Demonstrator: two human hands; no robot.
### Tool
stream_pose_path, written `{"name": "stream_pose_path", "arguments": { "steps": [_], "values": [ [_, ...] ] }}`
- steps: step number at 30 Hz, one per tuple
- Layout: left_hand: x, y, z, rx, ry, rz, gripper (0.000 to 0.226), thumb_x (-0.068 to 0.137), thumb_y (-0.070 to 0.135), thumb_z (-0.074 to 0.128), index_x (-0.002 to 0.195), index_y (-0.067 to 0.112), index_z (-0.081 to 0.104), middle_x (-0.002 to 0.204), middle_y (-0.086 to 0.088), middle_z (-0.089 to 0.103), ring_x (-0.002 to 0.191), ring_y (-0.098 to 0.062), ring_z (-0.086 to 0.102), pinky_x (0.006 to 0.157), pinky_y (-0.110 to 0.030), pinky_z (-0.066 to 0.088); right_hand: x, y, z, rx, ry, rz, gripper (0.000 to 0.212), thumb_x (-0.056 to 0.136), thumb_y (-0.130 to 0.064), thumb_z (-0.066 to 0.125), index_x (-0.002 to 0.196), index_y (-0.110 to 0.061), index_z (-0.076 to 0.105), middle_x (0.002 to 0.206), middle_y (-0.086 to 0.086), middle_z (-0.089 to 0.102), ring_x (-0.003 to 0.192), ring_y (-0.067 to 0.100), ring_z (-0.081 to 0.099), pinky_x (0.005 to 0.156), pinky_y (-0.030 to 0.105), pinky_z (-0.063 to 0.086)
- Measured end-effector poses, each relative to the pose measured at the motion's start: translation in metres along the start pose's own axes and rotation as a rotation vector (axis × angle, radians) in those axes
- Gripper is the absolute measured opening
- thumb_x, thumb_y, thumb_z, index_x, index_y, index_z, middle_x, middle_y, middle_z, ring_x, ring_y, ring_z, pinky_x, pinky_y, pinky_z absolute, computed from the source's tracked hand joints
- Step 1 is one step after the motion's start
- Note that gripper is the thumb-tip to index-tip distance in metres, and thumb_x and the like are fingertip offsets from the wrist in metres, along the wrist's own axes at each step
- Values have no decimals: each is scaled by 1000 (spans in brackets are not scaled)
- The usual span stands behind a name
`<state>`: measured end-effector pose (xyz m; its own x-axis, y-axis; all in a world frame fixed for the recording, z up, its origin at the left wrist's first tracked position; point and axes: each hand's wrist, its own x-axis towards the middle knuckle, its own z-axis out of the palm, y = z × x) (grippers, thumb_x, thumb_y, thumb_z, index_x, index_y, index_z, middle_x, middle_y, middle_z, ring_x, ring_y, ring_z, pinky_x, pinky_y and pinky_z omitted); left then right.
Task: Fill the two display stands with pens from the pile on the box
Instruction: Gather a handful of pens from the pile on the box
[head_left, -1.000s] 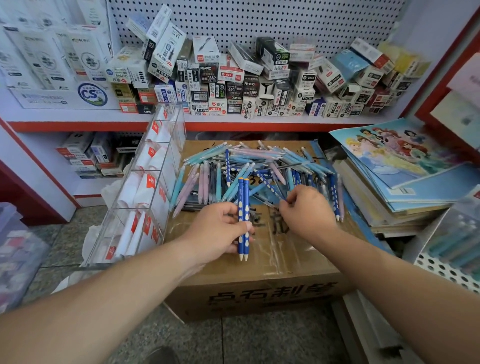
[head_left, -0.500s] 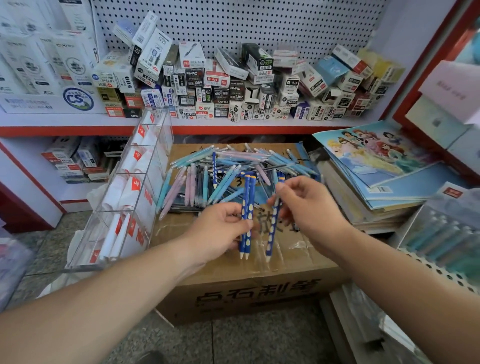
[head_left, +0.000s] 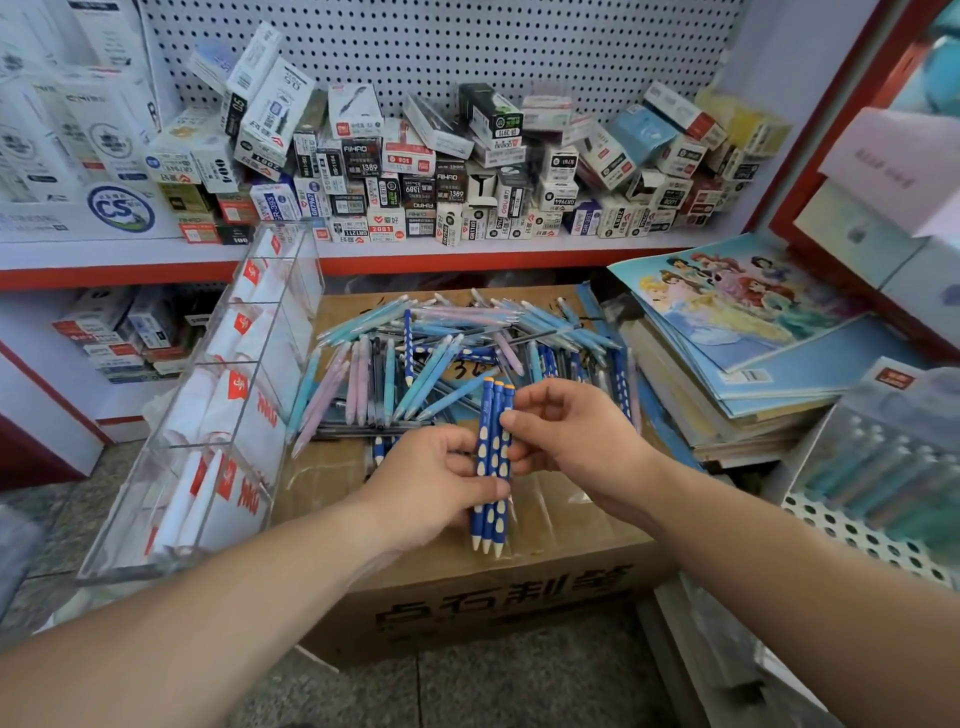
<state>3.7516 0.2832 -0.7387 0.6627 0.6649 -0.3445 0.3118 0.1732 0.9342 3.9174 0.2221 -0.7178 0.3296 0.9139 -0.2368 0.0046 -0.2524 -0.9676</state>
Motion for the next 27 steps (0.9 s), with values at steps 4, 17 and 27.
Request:
{"name": "stream_pose_path", "arguments": {
  "steps": [4,17,27],
  "values": [
    [4,1,3,-19,-18,-42,27,86,3,78,109,15,72,94,-6,80,83,-13,76,65,-27,59,1,1,-3,3,-19,14,22,93,-8,72,111,1,63,85,19,69,66,21,67,59,32,59],
    [8,4,3,-9,29,-53,28,88,6,77,114,15,72,98,-2,80,89,-17,77,67,-27,61,21,33,-96,-1016,426,81,11,99,-33,65,102,-22,66,81,-5,65,72,13,63,69,35,59],
    [16,4,13,16,-3,-59,26,88,6,78,111,16,73,100,-4,80,95,-21,77,87,-45,62,25,34,-98,-934,401,118,17,91,-34,76,94,-24,64,84,-6,62,77,11,61,71,33,56]
  ]
}}
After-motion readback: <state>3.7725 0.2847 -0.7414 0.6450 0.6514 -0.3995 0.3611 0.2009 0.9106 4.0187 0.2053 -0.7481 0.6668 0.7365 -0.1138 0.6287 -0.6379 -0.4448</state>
